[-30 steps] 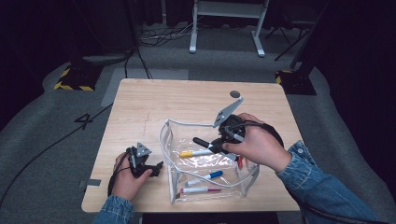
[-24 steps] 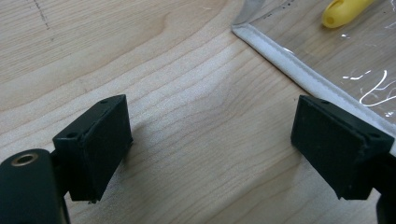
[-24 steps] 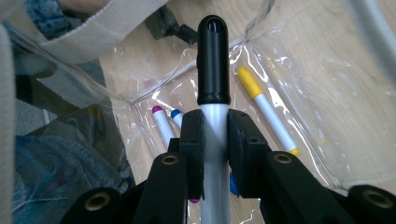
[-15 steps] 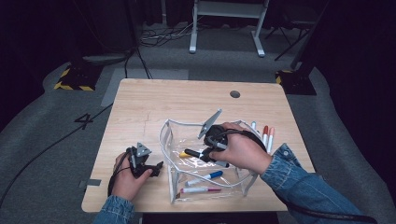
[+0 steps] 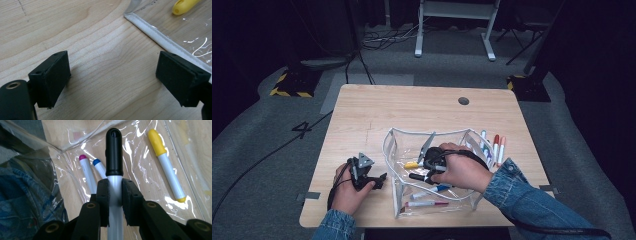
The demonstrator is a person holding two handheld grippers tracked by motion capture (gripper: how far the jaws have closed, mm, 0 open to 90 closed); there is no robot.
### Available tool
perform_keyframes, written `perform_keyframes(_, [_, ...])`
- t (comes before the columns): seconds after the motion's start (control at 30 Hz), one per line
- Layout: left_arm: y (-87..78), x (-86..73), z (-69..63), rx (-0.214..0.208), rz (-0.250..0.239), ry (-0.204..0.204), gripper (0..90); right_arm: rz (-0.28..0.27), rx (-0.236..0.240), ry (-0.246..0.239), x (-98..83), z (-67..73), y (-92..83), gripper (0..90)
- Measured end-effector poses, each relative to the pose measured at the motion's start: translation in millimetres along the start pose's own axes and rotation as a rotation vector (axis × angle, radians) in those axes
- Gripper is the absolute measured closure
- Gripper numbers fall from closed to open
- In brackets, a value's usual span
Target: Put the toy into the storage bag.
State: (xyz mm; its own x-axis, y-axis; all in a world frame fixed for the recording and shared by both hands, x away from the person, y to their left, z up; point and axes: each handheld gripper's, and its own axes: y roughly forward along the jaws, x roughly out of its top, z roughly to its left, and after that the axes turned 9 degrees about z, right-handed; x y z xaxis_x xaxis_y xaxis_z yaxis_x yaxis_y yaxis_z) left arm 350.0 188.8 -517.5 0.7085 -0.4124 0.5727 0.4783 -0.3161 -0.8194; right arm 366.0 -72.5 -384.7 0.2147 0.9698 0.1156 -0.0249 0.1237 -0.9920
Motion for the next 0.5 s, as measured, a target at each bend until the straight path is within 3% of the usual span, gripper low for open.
perform_keyframes(0.23, [0.1, 0.0, 0.0, 0.0, -0.001, 0.0, 12.6, 0.029, 0.017, -0.039, 3.0, 5.2, 9.1, 73.3])
perform_keyframes(0.3, [0.0, 0.0, 0.0, 0.0, 0.0, 0.0, 12.6, 0.002, 0.009, -0.04, 3.2, 6.9, 9.0, 68.0])
perform_keyframes(0.43, [0.1, 0.0, -0.1, -0.002, -0.002, 0.003, 12.6, -0.053, 0.029, 0.013, 2.1, 9.3, 3.9, 55.8])
perform_keyframes(0.5, [0.1, 0.0, -0.1, -0.002, -0.001, 0.003, 12.6, -0.095, 0.027, 0.038, 0.7, 10.1, -1.3, 54.0])
